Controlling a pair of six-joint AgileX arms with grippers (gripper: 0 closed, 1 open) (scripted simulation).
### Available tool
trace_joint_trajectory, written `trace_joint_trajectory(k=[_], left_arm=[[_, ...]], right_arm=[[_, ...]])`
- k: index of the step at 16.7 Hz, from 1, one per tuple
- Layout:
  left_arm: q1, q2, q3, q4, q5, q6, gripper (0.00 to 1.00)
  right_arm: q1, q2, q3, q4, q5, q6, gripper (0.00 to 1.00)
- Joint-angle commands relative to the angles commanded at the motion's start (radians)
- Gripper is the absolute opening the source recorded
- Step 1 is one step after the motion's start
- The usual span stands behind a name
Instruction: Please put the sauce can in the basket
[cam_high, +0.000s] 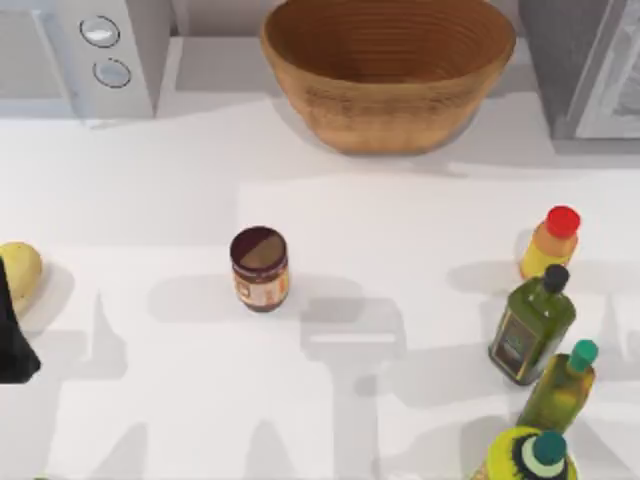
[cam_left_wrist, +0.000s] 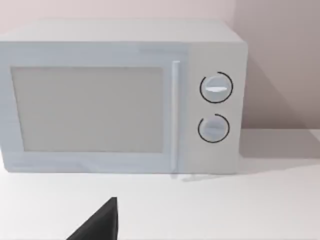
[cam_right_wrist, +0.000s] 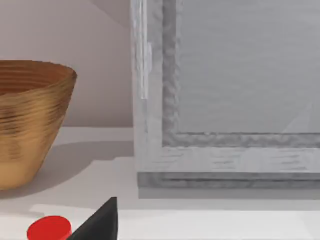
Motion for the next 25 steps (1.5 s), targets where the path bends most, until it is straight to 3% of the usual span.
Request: trace_joint_trajectory(k=[4, 8, 12, 19, 25], left_arm=[[0.006, 0.031, 0.018, 0.004, 0.024, 0.016, 1.0], [0.025, 0.219, 0.126, 0.035, 0.166, 0.128, 1.0], [0.019, 0.569, 0.301, 0.091, 0.409, 0.333, 1.0], [-0.021, 1.451, 0.611, 0.161, 0.907, 0.753, 1.0], [-0.021, 1.97, 0.781, 0.179, 1.224, 0.977, 1.0]], right_arm=[[0.0, 0.0, 0.0, 0.0, 0.0, 0.0, 1.0], [0.0, 0.0, 0.0, 0.0, 0.0, 0.0, 1.0], [0.0, 0.0, 0.0, 0.0, 0.0, 0.0, 1.0], [0.0, 0.0, 0.0, 0.0, 0.0, 0.0, 1.0], [0.0, 0.0, 0.0, 0.0, 0.0, 0.0, 1.0]])
